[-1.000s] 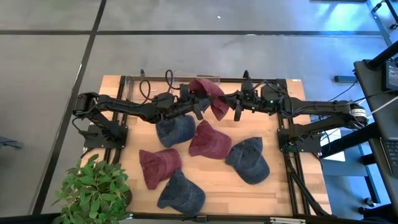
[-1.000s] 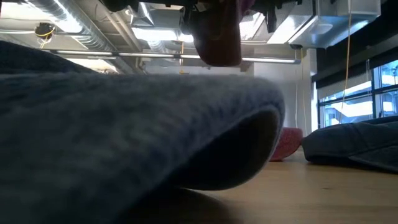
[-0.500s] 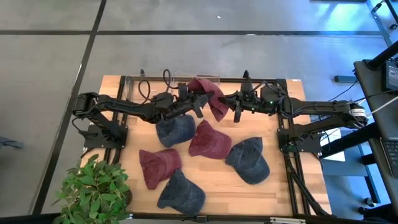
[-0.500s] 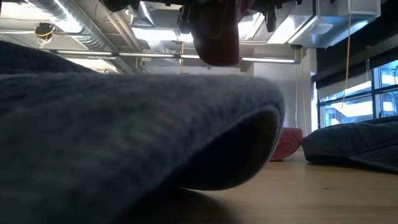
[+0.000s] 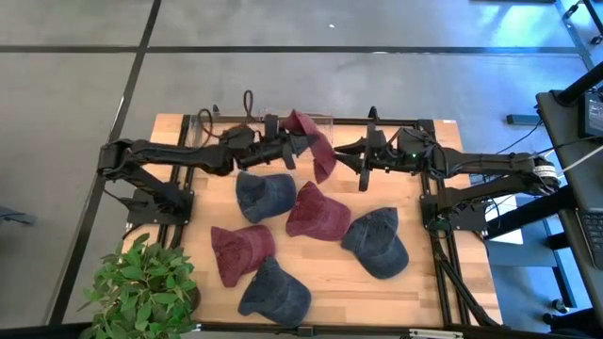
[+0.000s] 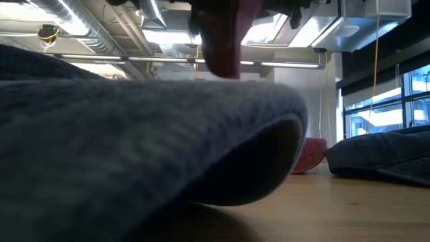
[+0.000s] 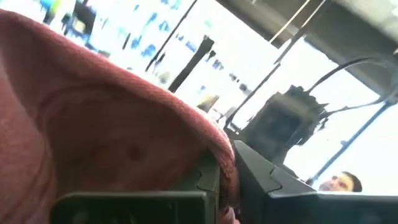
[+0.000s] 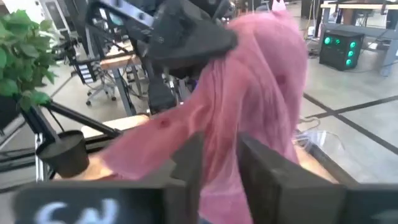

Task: Pick & Place hat
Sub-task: Put the top dark red cap into the left transparent bin, then put the right middle blue cap into the right transparent bin

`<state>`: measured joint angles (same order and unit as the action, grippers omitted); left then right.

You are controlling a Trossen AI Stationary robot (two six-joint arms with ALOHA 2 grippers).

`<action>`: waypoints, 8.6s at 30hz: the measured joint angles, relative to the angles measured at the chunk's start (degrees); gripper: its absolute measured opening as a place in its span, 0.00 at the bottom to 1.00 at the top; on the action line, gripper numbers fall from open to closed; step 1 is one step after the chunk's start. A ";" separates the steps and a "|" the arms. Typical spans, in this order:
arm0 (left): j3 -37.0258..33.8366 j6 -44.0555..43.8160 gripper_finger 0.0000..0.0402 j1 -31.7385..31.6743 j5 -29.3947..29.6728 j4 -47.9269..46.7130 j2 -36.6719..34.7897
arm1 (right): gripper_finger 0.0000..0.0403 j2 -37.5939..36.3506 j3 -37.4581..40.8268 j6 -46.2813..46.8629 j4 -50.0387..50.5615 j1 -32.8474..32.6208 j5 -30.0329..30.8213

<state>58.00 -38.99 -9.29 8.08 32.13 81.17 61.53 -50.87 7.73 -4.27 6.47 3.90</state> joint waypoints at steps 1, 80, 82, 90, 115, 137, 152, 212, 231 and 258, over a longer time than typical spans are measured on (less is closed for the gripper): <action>0.00 -1.34 0.06 -0.65 -1.25 -2.89 -0.81 | 0.30 -0.61 0.00 -0.37 1.05 0.15 0.02; 27.67 3.07 0.06 -26.67 23.56 -122.15 -0.07 | 0.49 2.61 0.07 -2.45 19.47 2.14 4.09; 27.67 1.94 0.06 -26.67 24.22 -122.14 0.60 | 0.49 2.61 0.07 -2.78 19.49 2.13 4.09; 27.67 -3.94 0.06 -26.96 25.35 -122.14 5.46 | 0.49 2.61 0.07 -3.94 19.52 2.15 4.09; 27.67 -14.29 0.09 -31.35 29.94 -122.15 12.43 | 0.49 2.59 0.09 -3.87 23.49 2.13 4.09; 27.65 -13.24 0.22 -33.14 32.88 -122.15 12.43 | 0.49 2.59 0.09 -3.92 23.45 2.13 4.07; 27.63 -11.52 0.44 -31.69 35.86 -122.12 10.34 | 0.49 2.59 0.09 -3.75 23.45 2.14 4.04; -4.52 3.72 0.33 27.63 13.36 -12.39 9.50 | 0.49 26.66 -3.48 -13.44 57.96 -10.50 -6.21; -4.52 2.28 0.33 28.81 11.95 -12.60 9.50 | 0.40 37.35 -2.50 -21.69 55.53 -6.08 -11.57; -4.52 -1.79 0.33 27.53 13.19 -12.20 9.50 | 0.09 15.22 -9.34 -10.50 71.70 -4.58 -23.25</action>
<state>53.47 -40.77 18.23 21.27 19.93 90.67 76.76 -60.21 -2.77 67.43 1.89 -19.35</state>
